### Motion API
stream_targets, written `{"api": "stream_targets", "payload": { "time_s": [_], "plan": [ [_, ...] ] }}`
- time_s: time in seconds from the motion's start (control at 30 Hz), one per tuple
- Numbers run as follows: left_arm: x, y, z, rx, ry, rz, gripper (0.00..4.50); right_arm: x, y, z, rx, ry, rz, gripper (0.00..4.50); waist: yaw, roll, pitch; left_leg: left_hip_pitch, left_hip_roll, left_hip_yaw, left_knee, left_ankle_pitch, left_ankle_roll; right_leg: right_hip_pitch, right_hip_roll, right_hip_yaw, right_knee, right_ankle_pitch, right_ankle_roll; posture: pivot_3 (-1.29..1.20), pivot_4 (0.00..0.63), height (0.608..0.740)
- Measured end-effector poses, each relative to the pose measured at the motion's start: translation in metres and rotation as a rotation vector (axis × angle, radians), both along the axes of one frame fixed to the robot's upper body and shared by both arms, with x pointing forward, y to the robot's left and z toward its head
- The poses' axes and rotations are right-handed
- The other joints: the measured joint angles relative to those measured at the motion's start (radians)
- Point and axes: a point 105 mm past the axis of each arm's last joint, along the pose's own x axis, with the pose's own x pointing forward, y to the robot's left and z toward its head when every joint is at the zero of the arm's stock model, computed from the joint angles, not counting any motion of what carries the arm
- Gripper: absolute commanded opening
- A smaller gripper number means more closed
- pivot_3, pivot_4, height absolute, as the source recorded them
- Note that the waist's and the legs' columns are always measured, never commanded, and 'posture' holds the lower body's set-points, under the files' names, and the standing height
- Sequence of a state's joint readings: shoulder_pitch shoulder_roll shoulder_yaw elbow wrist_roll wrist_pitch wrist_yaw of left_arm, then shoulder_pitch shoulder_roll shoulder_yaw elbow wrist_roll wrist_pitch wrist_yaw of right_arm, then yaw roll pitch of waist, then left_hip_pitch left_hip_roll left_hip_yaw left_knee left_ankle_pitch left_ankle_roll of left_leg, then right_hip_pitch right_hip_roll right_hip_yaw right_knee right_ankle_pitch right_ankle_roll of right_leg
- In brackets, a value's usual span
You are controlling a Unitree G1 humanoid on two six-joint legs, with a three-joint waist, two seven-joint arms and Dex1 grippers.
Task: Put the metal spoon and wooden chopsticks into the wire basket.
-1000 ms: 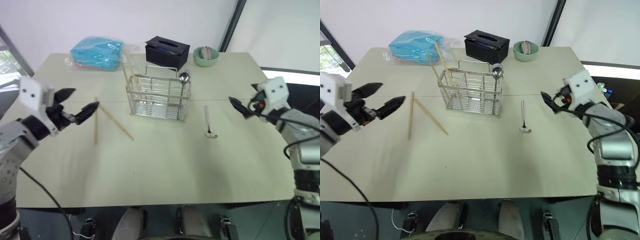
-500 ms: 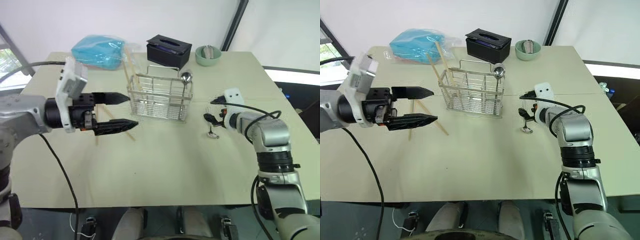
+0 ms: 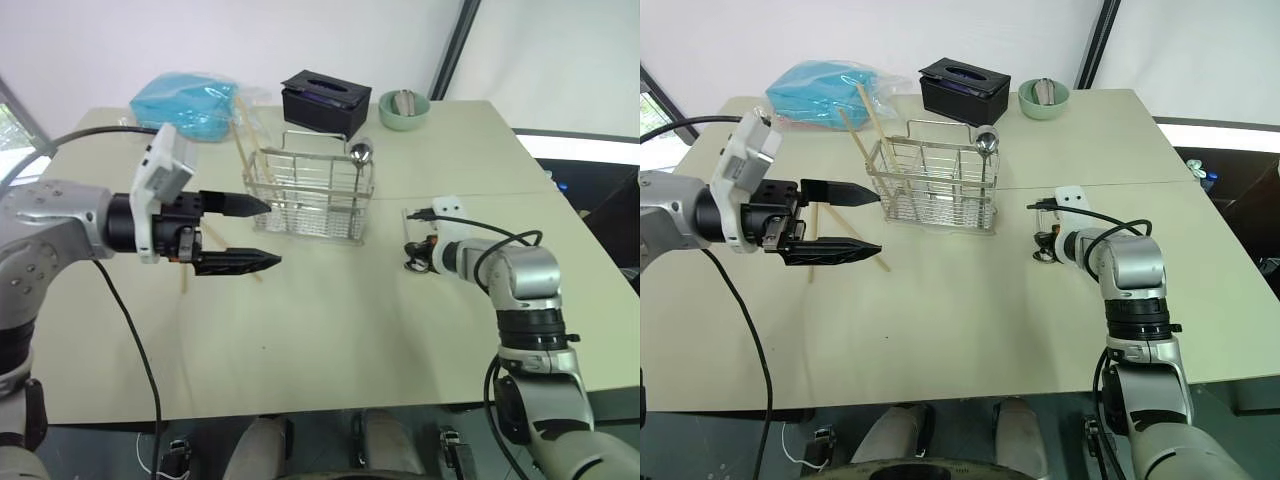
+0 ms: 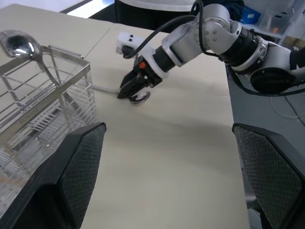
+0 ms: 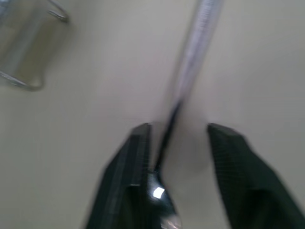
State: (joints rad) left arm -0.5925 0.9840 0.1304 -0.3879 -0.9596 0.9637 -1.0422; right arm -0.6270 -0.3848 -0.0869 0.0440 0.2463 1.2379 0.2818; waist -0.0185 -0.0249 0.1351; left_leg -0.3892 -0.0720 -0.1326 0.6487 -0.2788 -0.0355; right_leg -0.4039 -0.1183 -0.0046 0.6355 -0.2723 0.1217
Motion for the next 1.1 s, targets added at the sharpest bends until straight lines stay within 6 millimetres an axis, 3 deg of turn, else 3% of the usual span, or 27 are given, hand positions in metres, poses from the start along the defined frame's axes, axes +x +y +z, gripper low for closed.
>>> {"api": "stream_targets", "payload": {
  "time_s": [0.07,0.27,0.37,0.47,0.57,0.67,0.73,0.83,1.1],
  "plan": [
    [0.003,0.0,0.003,-0.004,-0.011,0.009,4.5,0.003,0.008,0.006,0.022,-0.019,0.024,0.05,0.001,0.0,0.0,0.001,0.0,0.0,0.0,0.0,0.0,0.0,0.0,0.0,0.0,0.0,0.0,0.0,0.15,0.657],
    [0.008,0.001,0.009,-0.018,-0.037,0.023,4.5,0.004,0.008,0.007,0.016,-0.026,0.02,0.05,0.003,0.0,0.0,0.001,-0.001,-0.001,0.0,0.0,0.0,-0.001,0.0,0.0,-0.001,0.001,0.001,0.0,0.15,0.657],
    [0.009,0.0,0.008,-0.021,-0.04,0.029,4.5,0.007,0.002,0.007,-0.001,-0.043,0.002,0.05,0.003,0.0,0.0,0.001,0.0,-0.001,0.0,0.0,0.0,-0.001,0.0,0.0,0.0,0.001,0.002,0.0,0.15,0.657],
    [0.012,0.0,0.008,-0.025,-0.047,0.046,4.5,0.016,-0.016,0.018,-0.056,-0.124,-0.043,0.05,0.005,0.0,0.0,0.0,-0.001,-0.001,0.0,0.0,0.0,-0.001,0.0,0.0,0.0,0.001,0.002,0.0,0.15,0.657],
    [0.016,0.001,0.009,-0.039,-0.055,0.075,4.5,0.031,-0.041,0.049,-0.088,-0.285,-0.121,0.05,0.003,0.001,0.001,0.0,-0.001,0.0,0.0,0.001,-0.001,0.001,0.0,0.0,0.0,0.002,0.003,0.0,0.15,0.657],
    [0.021,0.002,0.01,-0.058,-0.062,0.104,4.5,0.043,-0.05,0.108,-0.039,-0.532,-0.17,0.05,-0.003,0.001,0.001,0.0,0.0,0.001,0.0,0.001,-0.001,0.0,0.001,0.0,0.0,0.002,0.004,0.0,0.15,0.657],
    [0.023,0.001,0.011,-0.072,-0.067,0.113,4.5,0.045,-0.04,0.146,0.077,-0.67,-0.16,0.05,-0.008,0.001,0.001,0.001,0.0,0.0,-0.001,0.001,-0.001,-0.001,0.002,0.0,0.0,0.002,0.004,0.0,0.15,0.657],
    [0.026,0.0,0.015,-0.086,-0.091,0.122,4.5,0.04,-0.003,0.179,0.247,-0.782,-0.063,0.05,-0.015,0.001,0.001,0.001,0.001,-0.001,-0.001,0.001,-0.002,-0.001,0.003,0.0,0.003,0.002,0.003,0.0,0.15,0.657],
    [0.033,0.002,0.02,-0.104,-0.114,0.156,4.5,0.03,0.094,0.179,0.435,-0.788,0.172,0.05,-0.021,0.0,0.0,0.001,-0.001,-0.002,0.001,0.002,-0.003,-0.005,0.0,0.001,0.011,0.002,0.003,0.0,0.15,0.657]
  ]
}}
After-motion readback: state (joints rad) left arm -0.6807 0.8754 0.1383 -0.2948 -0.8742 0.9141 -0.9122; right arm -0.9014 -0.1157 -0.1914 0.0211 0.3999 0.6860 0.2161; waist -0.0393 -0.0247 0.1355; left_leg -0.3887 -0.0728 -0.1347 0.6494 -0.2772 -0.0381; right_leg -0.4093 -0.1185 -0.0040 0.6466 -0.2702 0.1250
